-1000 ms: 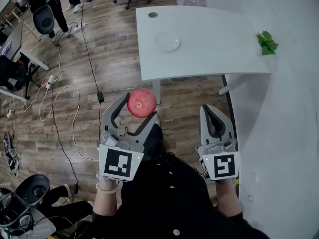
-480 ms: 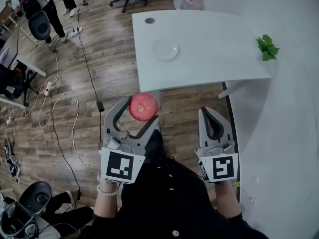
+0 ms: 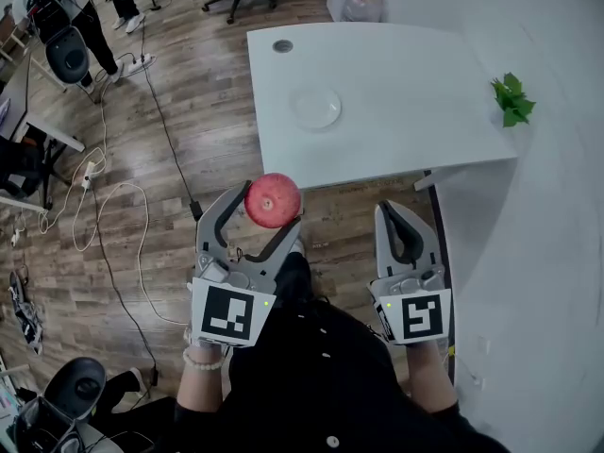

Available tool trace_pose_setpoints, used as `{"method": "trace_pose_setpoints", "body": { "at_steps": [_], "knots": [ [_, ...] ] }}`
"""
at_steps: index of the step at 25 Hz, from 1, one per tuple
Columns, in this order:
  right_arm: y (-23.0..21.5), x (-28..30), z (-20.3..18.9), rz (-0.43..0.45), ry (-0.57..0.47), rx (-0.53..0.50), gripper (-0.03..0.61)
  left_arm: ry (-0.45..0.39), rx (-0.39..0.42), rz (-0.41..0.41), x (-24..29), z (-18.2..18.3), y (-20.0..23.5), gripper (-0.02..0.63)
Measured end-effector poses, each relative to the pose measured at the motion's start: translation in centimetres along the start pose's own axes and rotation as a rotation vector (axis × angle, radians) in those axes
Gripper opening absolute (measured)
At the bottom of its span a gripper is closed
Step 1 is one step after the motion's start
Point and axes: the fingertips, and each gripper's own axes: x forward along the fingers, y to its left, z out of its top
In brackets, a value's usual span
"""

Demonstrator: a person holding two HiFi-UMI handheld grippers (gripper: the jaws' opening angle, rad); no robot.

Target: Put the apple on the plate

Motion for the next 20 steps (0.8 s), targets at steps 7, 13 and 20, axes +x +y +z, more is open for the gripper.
{"method": "trace_pose_setpoints", "body": {
  "at_steps": [7,13,20],
  "knots": [
    [-1.0,3.7,0.5,-0.002,0.005,-0.007,0.041,-0.009,-0.006,-0.009,2.8,0.2,2.9,0.344],
    [-1.9,6.6,0.7,-0.006,0.016,-0.016,0.041,-0.016,-0.013,-0.011,5.1,0.2,5.3,0.344],
    [-3.3,9.9,0.9,-0.018,0.025,-0.018,0.041,-0.020,-0.014,-0.021,8.1,0.4,8.0,0.344]
  ]
}}
